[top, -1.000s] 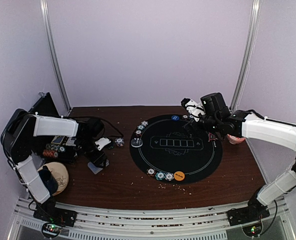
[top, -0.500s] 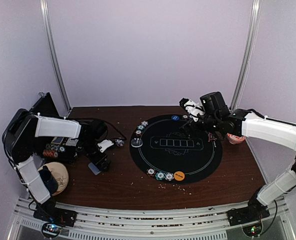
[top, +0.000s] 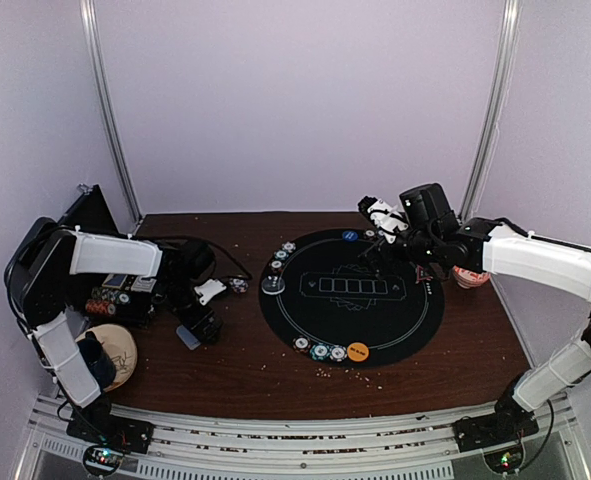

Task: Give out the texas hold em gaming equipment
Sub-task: Adjust the face-down deck piles at the center of the board.

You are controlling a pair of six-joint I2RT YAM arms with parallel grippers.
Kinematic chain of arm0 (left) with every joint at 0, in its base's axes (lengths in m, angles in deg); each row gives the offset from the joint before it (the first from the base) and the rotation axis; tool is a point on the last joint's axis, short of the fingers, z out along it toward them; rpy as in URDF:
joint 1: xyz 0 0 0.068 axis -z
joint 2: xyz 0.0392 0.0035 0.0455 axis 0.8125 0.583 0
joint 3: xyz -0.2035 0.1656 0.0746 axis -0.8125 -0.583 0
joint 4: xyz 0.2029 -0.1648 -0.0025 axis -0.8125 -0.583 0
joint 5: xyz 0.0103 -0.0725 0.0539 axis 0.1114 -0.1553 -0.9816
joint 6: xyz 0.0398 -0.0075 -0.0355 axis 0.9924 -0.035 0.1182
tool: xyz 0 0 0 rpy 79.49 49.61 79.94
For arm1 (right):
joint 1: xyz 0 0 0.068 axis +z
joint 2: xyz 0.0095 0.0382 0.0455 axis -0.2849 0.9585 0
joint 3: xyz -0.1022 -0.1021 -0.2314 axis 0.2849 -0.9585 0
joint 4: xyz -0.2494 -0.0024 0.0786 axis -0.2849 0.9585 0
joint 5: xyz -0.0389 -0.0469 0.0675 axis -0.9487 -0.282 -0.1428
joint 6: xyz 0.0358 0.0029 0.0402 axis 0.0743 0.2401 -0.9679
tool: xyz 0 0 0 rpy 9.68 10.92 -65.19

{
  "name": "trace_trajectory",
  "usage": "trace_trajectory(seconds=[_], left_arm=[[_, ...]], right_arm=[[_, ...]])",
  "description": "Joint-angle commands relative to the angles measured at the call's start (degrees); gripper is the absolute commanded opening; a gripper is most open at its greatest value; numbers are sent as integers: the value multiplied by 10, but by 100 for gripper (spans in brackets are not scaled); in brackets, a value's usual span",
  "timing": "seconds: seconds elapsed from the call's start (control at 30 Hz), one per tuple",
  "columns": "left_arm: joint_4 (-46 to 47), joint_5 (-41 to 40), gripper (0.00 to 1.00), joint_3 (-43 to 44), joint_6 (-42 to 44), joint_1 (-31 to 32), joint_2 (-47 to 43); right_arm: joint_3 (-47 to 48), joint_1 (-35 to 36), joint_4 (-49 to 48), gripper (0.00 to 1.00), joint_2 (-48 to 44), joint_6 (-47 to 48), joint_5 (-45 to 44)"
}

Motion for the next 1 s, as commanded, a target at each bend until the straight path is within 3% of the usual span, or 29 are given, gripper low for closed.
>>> trace_trajectory(seconds=[0.0,0.6,0.97], left_arm=[[-22,-4,94,-13,-14,-4,38],[-25,7,63,-11,-9,6,87],[-19,8,60,21,-16,51,98]], right_arm=[[9,3,0,100,-12,-4,2],[8,3,-4,100,-18,-1,-1],[8,3,-6,100,-13,0,-12]])
